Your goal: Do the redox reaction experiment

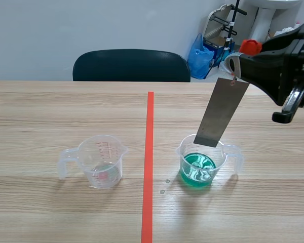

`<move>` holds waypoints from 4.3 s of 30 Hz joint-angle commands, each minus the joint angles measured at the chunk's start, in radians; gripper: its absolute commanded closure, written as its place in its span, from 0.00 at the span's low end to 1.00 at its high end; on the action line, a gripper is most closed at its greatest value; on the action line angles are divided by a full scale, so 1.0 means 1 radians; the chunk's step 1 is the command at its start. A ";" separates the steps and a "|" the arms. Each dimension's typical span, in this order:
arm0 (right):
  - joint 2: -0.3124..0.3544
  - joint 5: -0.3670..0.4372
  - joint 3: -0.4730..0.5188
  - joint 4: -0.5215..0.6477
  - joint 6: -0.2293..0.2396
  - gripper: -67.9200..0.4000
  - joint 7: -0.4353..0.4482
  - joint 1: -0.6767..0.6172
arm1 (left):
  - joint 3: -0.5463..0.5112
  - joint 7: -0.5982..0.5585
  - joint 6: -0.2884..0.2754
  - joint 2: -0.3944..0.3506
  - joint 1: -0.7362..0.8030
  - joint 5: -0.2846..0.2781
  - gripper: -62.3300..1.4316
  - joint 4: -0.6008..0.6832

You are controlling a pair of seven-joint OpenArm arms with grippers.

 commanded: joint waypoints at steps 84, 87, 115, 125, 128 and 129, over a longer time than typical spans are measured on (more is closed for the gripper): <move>0.005 0.014 0.005 0.009 -0.003 0.97 0.019 0.012 | -0.015 -0.102 -0.004 0.155 0.034 -0.013 0.00 0.006; 0.005 0.014 0.005 0.009 -0.003 0.97 0.019 0.012 | -0.015 -0.102 -0.004 0.155 0.034 -0.013 0.00 0.006; 0.005 0.014 0.005 0.009 -0.003 0.97 0.019 0.012 | -0.015 -0.102 -0.004 0.155 0.034 -0.013 0.00 0.006; 0.005 0.014 0.005 0.009 -0.003 0.97 0.019 0.012 | -0.015 -0.102 -0.004 0.155 0.034 -0.013 0.00 0.006; 0.005 0.014 0.005 0.009 -0.003 0.97 0.019 0.012 | -0.015 -0.102 -0.004 0.155 0.034 -0.013 0.00 0.006; 0.005 0.014 0.005 0.009 -0.003 0.97 0.019 0.012 | -0.015 -0.102 -0.004 0.155 0.034 -0.013 0.00 0.006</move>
